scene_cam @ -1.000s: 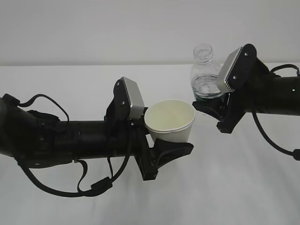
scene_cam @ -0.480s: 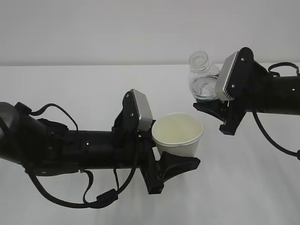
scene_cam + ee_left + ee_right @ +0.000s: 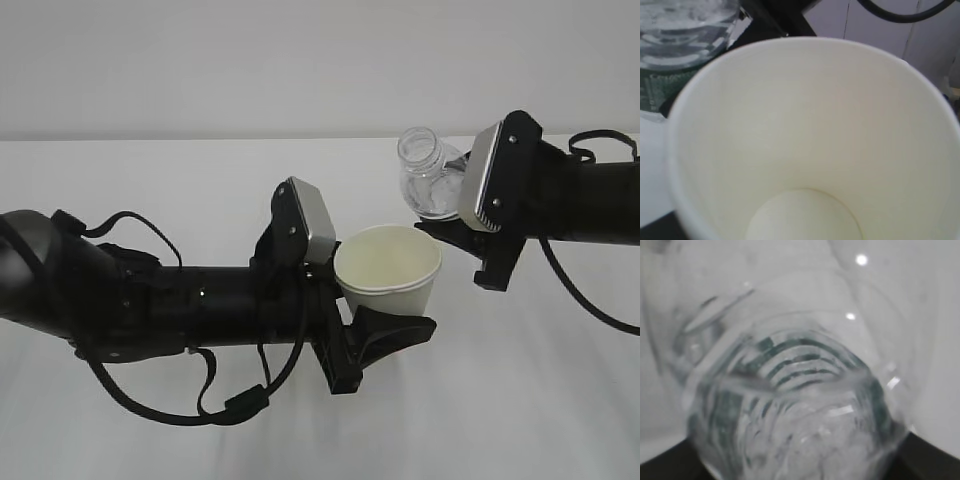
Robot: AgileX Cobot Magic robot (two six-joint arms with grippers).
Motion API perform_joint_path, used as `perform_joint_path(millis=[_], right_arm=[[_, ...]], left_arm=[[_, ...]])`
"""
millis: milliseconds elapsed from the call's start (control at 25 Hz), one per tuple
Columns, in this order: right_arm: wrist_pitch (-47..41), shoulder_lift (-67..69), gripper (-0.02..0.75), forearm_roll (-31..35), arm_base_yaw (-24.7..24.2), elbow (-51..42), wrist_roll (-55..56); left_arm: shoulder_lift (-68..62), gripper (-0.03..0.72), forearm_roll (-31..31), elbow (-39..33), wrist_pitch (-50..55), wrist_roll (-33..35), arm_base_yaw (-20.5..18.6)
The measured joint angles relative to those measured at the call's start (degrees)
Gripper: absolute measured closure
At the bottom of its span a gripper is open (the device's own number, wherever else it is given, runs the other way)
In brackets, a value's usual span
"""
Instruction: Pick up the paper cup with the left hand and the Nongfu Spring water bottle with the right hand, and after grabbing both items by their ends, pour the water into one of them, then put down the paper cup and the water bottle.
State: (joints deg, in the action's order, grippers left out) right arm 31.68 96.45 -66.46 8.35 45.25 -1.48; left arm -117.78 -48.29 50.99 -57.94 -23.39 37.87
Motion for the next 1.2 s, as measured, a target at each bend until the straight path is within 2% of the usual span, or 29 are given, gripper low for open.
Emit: perform_joint_path(millis=[520,1200], right_arm=[[0.00,0.00,0.272,1.36,0.00,0.24,-8.72],[0.56,0.00,0.272,10.57,0.00,0.24,-23.59]], left_arm=[[-0.12,0.223,-1.20,0.00,0.00,0.00,0.00],[-0.12,0.224,-3.07,2.72,1.85,0.10,0.09]])
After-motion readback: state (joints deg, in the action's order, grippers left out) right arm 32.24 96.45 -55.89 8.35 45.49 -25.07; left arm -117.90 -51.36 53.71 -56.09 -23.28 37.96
